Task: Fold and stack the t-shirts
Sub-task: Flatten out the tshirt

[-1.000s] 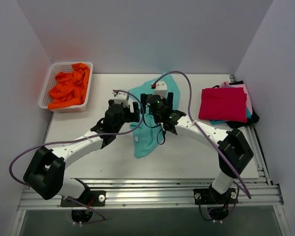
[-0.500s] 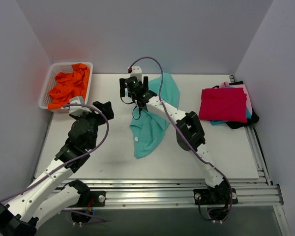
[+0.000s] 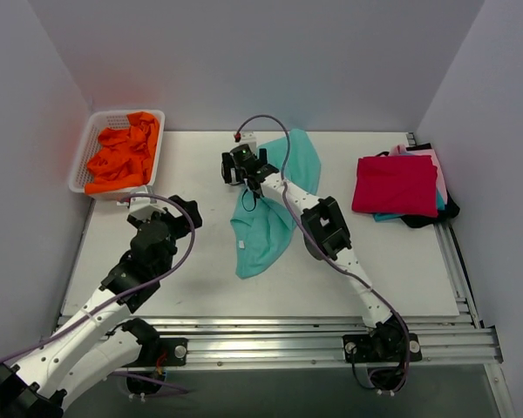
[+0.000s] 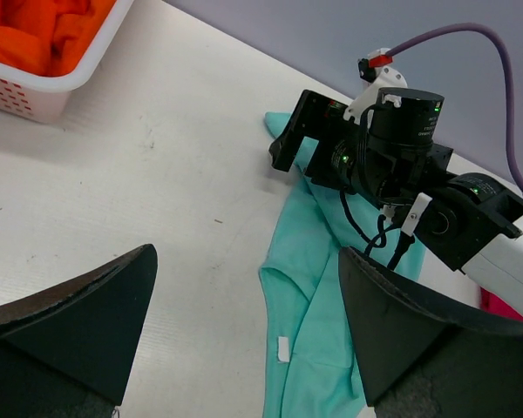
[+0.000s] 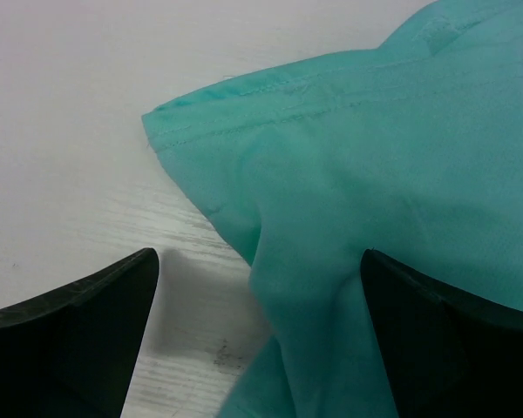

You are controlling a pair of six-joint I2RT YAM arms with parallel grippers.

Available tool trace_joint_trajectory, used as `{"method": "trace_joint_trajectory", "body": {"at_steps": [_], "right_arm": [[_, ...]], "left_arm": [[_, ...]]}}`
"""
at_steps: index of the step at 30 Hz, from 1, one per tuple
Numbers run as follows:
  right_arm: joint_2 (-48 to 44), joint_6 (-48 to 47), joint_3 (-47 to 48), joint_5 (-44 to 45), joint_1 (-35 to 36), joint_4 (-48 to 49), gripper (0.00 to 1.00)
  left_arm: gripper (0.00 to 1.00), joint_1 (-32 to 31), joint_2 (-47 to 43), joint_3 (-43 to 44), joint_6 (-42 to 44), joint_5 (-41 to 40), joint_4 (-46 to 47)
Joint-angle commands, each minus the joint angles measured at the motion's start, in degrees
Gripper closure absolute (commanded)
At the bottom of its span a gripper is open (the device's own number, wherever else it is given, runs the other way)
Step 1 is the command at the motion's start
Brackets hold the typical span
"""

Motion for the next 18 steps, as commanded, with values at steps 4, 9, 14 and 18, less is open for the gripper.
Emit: {"method": "trace_joint_trajectory", "body": {"at_steps": [4, 9, 14, 18], "right_arm": [[1.3, 0.3, 2.3, -2.3, -0.8, 0.5, 0.63], [2.6, 0.2, 2.4, -2.2, -0.9, 0.1, 1.00], [1.0, -0.1, 1.4, -1.3, -0.7, 0.6, 1.00], [-3.4, 0.3, 6.0, -1.1, -0.5, -0.9, 1.00]], "left_arm": [[0.06, 0.2, -1.1, -0.1, -0.2, -1.5, 1.2], [0.06, 0.3, 0.4, 0.0, 0.0, -2.0, 1.8], [0.06, 0.3, 2.2, -1.0, 0.2, -1.8, 4.5], [0.06, 0.3, 4.0, -1.6, 0.1, -1.4, 7.3]]}}
